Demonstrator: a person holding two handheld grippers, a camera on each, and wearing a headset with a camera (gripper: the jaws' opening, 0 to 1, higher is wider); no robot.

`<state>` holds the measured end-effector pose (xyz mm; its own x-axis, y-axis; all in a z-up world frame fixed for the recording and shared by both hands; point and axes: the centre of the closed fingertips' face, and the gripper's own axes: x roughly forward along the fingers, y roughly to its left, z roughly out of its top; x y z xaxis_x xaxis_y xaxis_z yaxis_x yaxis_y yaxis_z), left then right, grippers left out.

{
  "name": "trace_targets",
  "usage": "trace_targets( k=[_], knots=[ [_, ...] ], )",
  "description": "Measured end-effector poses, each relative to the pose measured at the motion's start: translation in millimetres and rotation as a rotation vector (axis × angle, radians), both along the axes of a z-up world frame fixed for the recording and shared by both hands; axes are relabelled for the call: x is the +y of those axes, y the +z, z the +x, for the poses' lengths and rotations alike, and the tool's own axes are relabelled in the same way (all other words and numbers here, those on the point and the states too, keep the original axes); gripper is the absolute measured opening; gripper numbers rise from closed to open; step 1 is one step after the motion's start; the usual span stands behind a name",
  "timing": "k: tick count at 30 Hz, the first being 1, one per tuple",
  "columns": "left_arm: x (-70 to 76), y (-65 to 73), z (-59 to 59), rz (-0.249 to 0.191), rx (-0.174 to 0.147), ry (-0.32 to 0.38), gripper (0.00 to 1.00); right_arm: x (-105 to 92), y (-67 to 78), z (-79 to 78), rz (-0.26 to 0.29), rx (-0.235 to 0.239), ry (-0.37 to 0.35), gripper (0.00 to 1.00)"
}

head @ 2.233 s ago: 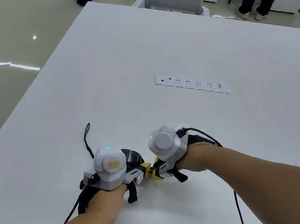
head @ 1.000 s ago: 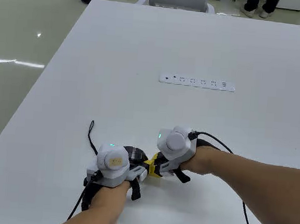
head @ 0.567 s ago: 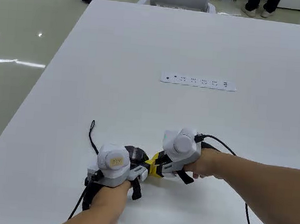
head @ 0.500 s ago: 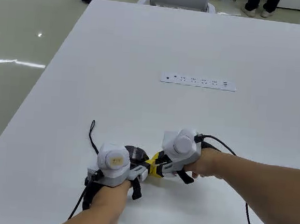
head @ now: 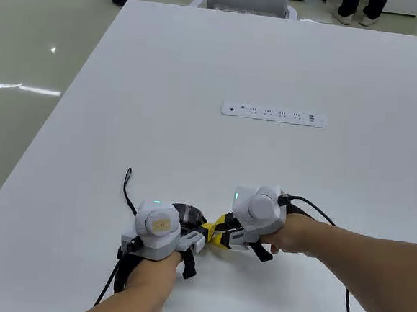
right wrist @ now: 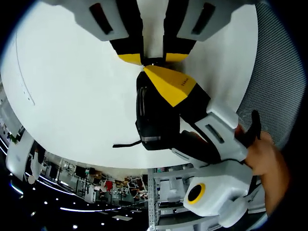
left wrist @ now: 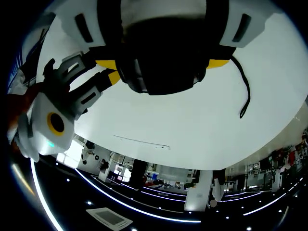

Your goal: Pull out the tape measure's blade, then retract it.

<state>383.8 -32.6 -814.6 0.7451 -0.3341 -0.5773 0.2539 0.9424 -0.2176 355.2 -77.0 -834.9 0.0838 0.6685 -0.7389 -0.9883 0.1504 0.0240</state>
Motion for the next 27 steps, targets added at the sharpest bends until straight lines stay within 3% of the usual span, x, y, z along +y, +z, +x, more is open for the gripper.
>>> trace_targets(
  k=[22,27],
  knots=[
    [-0.5,0.3,-0.2,-0.001,0.003,-0.004,0.66,3.1,0.5,-0.5,-0.006,0.010,-0.022,0.15],
    [-1.0,-0.5,-0.1,0.005,0.028,-0.018,0.67,3.2,0.8,-5.0,-0.009,0.022,-0.042,0.21]
  ],
)
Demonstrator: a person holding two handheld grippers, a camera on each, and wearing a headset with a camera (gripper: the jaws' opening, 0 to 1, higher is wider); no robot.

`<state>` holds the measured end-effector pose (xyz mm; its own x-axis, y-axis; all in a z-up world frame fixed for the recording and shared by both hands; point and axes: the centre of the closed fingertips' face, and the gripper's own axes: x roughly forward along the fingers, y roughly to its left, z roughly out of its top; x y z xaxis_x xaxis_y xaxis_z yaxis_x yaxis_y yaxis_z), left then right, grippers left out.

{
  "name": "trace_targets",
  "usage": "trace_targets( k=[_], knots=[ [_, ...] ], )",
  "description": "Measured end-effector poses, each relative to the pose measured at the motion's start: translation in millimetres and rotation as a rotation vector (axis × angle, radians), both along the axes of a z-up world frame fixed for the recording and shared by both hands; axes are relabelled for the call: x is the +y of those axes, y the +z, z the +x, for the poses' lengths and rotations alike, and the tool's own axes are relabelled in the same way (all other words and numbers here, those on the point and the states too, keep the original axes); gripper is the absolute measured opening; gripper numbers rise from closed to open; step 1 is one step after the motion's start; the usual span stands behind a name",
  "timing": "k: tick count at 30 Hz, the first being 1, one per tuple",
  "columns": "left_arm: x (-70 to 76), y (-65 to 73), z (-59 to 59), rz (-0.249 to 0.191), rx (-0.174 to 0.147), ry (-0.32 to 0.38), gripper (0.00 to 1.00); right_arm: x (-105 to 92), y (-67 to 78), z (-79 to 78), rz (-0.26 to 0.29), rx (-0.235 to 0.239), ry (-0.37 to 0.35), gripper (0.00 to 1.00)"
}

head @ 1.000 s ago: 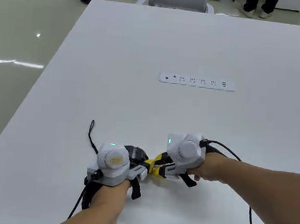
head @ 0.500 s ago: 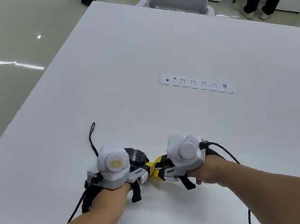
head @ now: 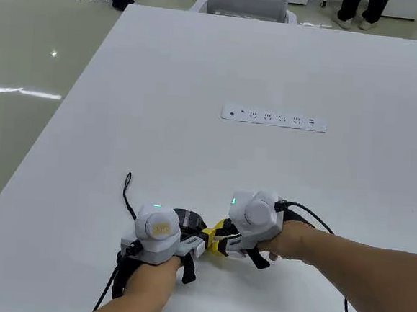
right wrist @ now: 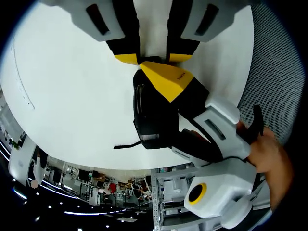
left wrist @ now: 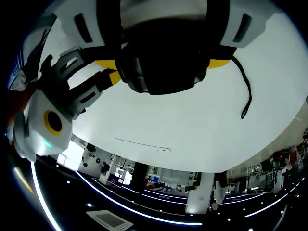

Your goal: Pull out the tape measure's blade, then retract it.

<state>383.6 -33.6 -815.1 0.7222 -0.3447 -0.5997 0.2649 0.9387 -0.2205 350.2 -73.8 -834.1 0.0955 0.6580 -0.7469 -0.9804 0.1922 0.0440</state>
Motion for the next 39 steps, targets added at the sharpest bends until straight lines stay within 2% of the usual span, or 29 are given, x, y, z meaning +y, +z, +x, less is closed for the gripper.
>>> trace_targets(
  k=[2,3,5,6,8,9,11,15,16,18,20,22,23,25,28,32,35,39],
  knots=[
    [0.2,0.0,-1.0,0.001,0.002,-0.011,0.67,-1.5,0.1,-1.0,-0.003,0.001,-0.003,0.24],
    [0.1,0.1,-1.5,0.023,-0.010,-0.039,0.67,-3.6,0.7,-0.9,-0.005,0.002,-0.013,0.25],
    [1.8,-1.0,-5.1,0.070,-0.010,-0.081,0.67,-9.6,1.1,0.3,-0.011,0.002,-0.033,0.29],
    [2.6,0.5,-3.8,0.070,-0.023,-0.080,0.66,-11.9,1.5,1.2,-0.010,0.002,-0.043,0.30],
    [2.4,7.3,-2.5,0.036,-0.042,-0.086,0.68,-18.1,6.5,5.6,0.003,0.002,-0.103,0.34],
    [2.0,8.7,-2.7,0.018,-0.033,-0.088,0.71,-20.6,8.7,7.5,0.010,0.001,-0.126,0.35],
    [2.3,16.3,0.6,-0.007,-0.062,-0.099,0.78,-27.4,12.7,8.6,0.022,-0.002,-0.155,0.39],
    [12.4,25.8,3.9,-0.010,-0.097,-0.097,0.87,-41.6,14.6,4.7,0.017,-0.003,-0.201,0.45],
    [14.6,26.6,4.5,-0.012,-0.099,-0.097,0.91,-44.0,15.6,4.3,0.020,-0.003,-0.212,0.47],
    [18.8,28.6,4.4,-0.044,-0.090,-0.098,0.91,-49.0,18.7,3.8,0.038,0.004,-0.258,0.54],
    [24.7,31.5,4.6,-0.036,-0.099,-0.102,0.95,-53.3,23.3,3.0,0.053,-0.004,-0.285,0.57],
    [25.1,35.9,4.0,-0.066,-0.109,-0.121,0.99,-57.1,26.1,1.9,0.057,-0.010,-0.302,0.60],
    [27.9,36.8,2.8,-0.066,-0.108,-0.130,0.99,-59.6,28.3,1.0,0.062,-0.016,-0.316,0.63],
    [30.7,41.0,1.4,-0.064,-0.133,-0.163,0.99,-64.8,30.9,-0.9,0.066,-0.027,-0.335,0.66],
    [38.5,40.3,-3.0,-0.048,-0.131,-0.181,0.99,-72.0,33.2,-3.3,0.076,-0.036,-0.369,0.71],
    [46.7,42.9,-8.6,-0.044,-0.148,-0.205,0.99,-79.0,36.9,-8.3,0.101,-0.038,-0.421,0.80],
    [52.2,44.5,-16.7,-0.007,-0.172,-0.267,0.99,-87.8,42.4,-10.8,0.130,-0.043,-0.474,0.86],
    [60.9,46.3,-23.4,0.004,-0.182,-0.304,0.99,-99.6,47.9,-14.8,0.166,-0.053,-0.526,0.88]
  ],
)
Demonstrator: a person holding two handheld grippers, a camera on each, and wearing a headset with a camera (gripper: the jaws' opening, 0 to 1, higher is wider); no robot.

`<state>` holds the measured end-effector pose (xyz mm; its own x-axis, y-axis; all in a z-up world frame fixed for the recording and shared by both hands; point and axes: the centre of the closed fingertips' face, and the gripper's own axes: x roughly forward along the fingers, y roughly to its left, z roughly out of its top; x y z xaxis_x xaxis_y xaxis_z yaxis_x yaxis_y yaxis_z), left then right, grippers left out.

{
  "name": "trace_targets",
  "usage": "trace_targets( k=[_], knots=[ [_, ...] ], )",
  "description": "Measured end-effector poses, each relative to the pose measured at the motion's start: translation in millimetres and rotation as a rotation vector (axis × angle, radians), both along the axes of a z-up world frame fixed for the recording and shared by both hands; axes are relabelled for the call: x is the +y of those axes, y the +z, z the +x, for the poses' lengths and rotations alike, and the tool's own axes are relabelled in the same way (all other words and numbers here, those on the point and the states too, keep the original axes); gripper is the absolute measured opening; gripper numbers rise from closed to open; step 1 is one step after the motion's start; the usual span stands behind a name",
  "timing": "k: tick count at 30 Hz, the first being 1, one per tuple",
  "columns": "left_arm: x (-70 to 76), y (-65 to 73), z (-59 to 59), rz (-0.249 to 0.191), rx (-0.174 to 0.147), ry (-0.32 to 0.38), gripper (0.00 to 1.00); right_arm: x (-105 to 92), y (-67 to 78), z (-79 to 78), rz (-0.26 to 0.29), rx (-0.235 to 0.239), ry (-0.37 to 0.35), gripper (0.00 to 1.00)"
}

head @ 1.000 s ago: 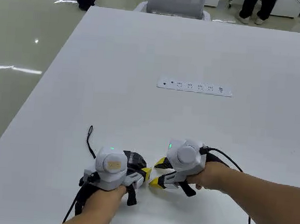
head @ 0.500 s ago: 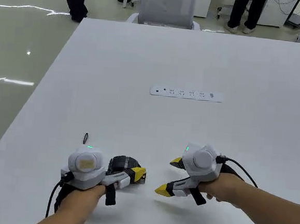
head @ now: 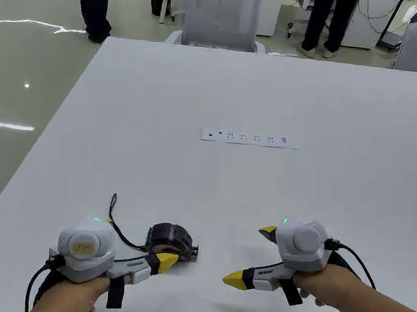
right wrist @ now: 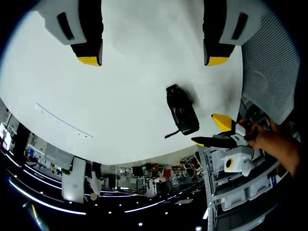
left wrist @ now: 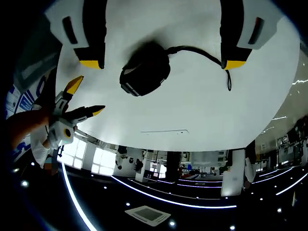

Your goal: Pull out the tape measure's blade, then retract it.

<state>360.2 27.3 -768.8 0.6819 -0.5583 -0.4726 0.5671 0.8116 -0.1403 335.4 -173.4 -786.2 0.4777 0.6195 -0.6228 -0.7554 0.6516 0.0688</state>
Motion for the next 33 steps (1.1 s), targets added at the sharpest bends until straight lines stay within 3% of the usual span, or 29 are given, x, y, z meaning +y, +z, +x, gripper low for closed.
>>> trace_targets(
  k=[3,7,13,16,20,24,30,33],
  knots=[
    [11.2,3.5,-3.9,0.004,-0.007,-0.011,0.99,-13.0,1.6,-5.9,-0.011,-0.006,-0.040,0.90],
    [32.4,10.8,-7.6,-0.016,-0.011,-0.002,0.99,-29.9,11.1,-14.7,0.023,-0.030,-0.113,0.91],
    [66.4,14.5,-17.8,0.003,-0.012,0.035,0.99,-57.9,19.9,-31.1,0.056,-0.047,-0.210,0.95],
    [80.8,13.5,-24.7,0.005,-0.028,0.048,0.99,-77.6,23.5,-40.5,0.049,-0.064,-0.249,0.96],
    [88.5,4.6,-36.2,0.030,-0.008,0.026,0.99,-101.9,30.8,-47.9,0.046,-0.092,-0.305,0.98],
    [92.6,4.0,-46.1,-0.013,0.020,0.024,0.99,-128.3,42.1,-56.5,0.053,-0.123,-0.372,1.00],
    [103.5,5.9,-46.6,0.012,0.011,0.032,0.99,-155.6,47.7,-71.6,0.038,-0.131,-0.395,1.00],
    [110.5,10.0,-44.5,0.010,0.005,0.056,0.99,-163.9,43.5,-78.4,0.031,-0.117,-0.399,1.00]
  ],
)
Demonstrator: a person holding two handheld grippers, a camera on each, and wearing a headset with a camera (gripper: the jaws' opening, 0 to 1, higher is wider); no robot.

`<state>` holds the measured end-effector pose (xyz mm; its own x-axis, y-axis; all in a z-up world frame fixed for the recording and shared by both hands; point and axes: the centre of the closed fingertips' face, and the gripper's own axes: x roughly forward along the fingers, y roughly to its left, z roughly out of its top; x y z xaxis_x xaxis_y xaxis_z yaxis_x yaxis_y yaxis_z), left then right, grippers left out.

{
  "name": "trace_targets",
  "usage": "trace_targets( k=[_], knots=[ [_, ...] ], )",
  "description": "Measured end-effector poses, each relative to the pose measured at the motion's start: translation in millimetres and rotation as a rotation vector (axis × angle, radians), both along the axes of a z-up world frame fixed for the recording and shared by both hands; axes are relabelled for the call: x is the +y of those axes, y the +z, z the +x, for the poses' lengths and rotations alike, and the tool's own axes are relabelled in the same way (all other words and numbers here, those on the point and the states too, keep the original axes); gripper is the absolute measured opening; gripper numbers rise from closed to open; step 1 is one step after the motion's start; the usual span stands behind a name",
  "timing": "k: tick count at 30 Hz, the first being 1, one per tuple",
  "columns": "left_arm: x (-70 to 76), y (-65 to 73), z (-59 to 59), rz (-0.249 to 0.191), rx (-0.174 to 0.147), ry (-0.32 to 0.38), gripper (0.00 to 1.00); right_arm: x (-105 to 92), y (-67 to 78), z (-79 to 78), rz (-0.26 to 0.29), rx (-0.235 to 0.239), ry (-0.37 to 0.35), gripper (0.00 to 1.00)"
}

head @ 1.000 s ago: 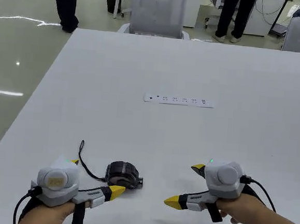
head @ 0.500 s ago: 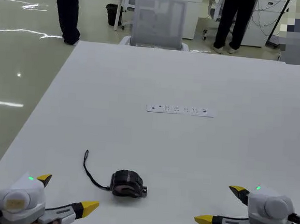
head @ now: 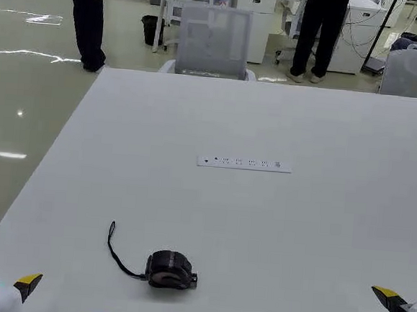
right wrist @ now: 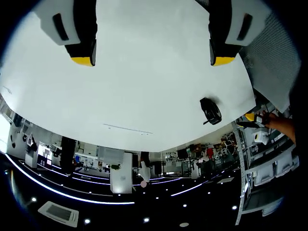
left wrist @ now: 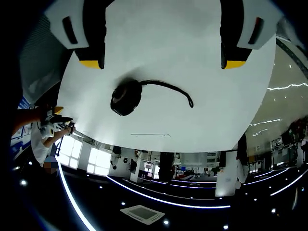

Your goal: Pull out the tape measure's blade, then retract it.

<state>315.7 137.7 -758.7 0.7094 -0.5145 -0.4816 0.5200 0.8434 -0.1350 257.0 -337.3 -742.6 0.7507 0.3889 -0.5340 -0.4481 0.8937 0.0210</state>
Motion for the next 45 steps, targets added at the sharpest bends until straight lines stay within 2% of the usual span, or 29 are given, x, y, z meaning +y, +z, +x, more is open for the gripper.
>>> trace_targets(
  k=[3,5,8,12,14,16,20,22,33,37,42,45],
  knots=[
    [5.9,1.1,0.1,0.001,-0.006,0.011,0.99,-5.7,-5.6,-7.0,-0.017,0.021,0.002,1.00],
    [9.3,0.0,-1.9,0.016,-0.010,0.005,0.99,-9.1,-7.1,-8.9,-0.014,0.026,-0.005,1.00],
    [13.6,0.9,-5.0,0.010,-0.007,0.015,0.99,-10.9,-8.5,-9.9,-0.007,0.028,-0.017,1.00],
    [14.3,-2.8,-9.9,0.009,0.015,0.020,0.99,-7.0,-13.9,-12.9,-0.022,0.037,-0.002,1.00],
    [14.1,-5.9,-12.1,0.027,0.023,0.019,0.99,-5.0,-16.6,-13.8,-0.043,0.043,0.003,1.00],
    [16.3,-7.9,-12.1,0.032,0.025,0.029,0.99,-4.0,-18.5,-14.3,-0.036,0.044,0.007,1.00],
    [15.3,-7.3,-13.3,0.025,0.032,0.031,0.99,-1.8,-19.6,-15.9,-0.031,0.046,0.015,1.00],
    [14.9,-5.5,-13.4,0.023,0.021,0.025,0.99,-3.8,-20.6,-16.0,-0.028,0.046,0.012,1.00],
    [7.9,-1.0,-10.9,0.014,0.013,0.026,0.99,-14.5,-23.9,-18.0,-0.033,0.056,-0.008,1.00],
    [5.4,-0.7,-10.2,0.024,0.005,0.007,0.99,-15.3,-22.7,-19.0,-0.028,0.052,-0.015,1.00],
    [7.5,0.4,-9.6,0.016,0.007,0.024,0.99,-13.7,-27.1,-20.3,-0.009,0.064,-0.027,1.00],
    [4.9,-1.7,-13.2,0.008,0.015,0.025,0.99,-11.0,-28.4,-21.3,-0.011,0.070,-0.027,1.00]
  ],
)
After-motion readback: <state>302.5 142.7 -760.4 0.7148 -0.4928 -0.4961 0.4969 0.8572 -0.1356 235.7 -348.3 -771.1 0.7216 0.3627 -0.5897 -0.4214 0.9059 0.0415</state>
